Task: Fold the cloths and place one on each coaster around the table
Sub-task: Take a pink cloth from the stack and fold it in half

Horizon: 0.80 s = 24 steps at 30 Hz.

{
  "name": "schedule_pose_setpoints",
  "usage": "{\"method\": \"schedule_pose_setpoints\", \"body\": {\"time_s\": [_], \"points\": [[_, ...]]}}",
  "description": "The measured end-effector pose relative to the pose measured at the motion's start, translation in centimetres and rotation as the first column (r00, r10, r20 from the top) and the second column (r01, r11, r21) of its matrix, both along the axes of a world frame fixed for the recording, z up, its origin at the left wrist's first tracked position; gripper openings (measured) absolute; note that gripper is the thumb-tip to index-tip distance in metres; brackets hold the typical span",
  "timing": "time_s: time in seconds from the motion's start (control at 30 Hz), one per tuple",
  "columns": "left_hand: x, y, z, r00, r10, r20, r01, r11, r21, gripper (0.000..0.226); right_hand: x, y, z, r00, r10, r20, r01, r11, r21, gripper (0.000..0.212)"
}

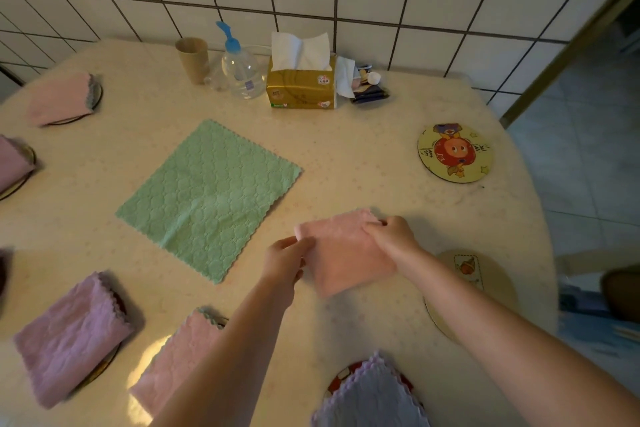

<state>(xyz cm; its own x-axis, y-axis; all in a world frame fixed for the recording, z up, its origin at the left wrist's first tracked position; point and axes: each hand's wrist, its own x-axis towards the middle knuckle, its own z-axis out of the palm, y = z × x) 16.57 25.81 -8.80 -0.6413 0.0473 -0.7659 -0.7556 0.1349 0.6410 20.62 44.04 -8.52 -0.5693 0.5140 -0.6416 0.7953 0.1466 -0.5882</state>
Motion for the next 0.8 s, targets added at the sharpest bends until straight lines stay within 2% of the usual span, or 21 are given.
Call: {"method": "schedule_pose_setpoints", "body": {"time_s": [0.07,0.2,0.43,0.6,0.67,0.8], "points": [[0.8,0.4,0.4,1.000,-0.021,0.004,0.021,1.000,0.020,0.013,1.2,1.0,0.6,0.999,0.016,-0.048,-0.016,1.000,-0.012,0.027],[3.1,2.1,1.5,0.991,-0.131,0.038,0.124,0.980,0.156,0.033,4.1,3.9,1.9,0.991,0.075,-0.114,-0.071,0.997,0.041,0.022],[8.7,8.3,2.0,0.912,-0.411,-0.021,0.410,0.903,0.129,0.035,10.6,10.2,2.4,0.987,0.142,-0.071,-0.120,0.960,0.254,0.022],[11.8,12.0,0.9,0.859,-0.500,-0.107,0.504,0.863,0.014,0.029,15.4,12.9,0.3,0.975,0.131,-0.180,-0.057,0.929,0.366,0.018],[12.4,13.0,0.8,0.839,-0.523,-0.148,0.523,0.851,-0.043,0.023,16.9,13.1,-1.0,0.956,0.171,-0.239,-0.059,0.909,0.412,0.021],[12.8,13.9,0.3,0.777,-0.605,-0.176,0.579,0.795,-0.181,0.020,18.4,13.2,-2.6,0.930,0.280,-0.237,-0.118,0.840,0.530,0.023]]}}
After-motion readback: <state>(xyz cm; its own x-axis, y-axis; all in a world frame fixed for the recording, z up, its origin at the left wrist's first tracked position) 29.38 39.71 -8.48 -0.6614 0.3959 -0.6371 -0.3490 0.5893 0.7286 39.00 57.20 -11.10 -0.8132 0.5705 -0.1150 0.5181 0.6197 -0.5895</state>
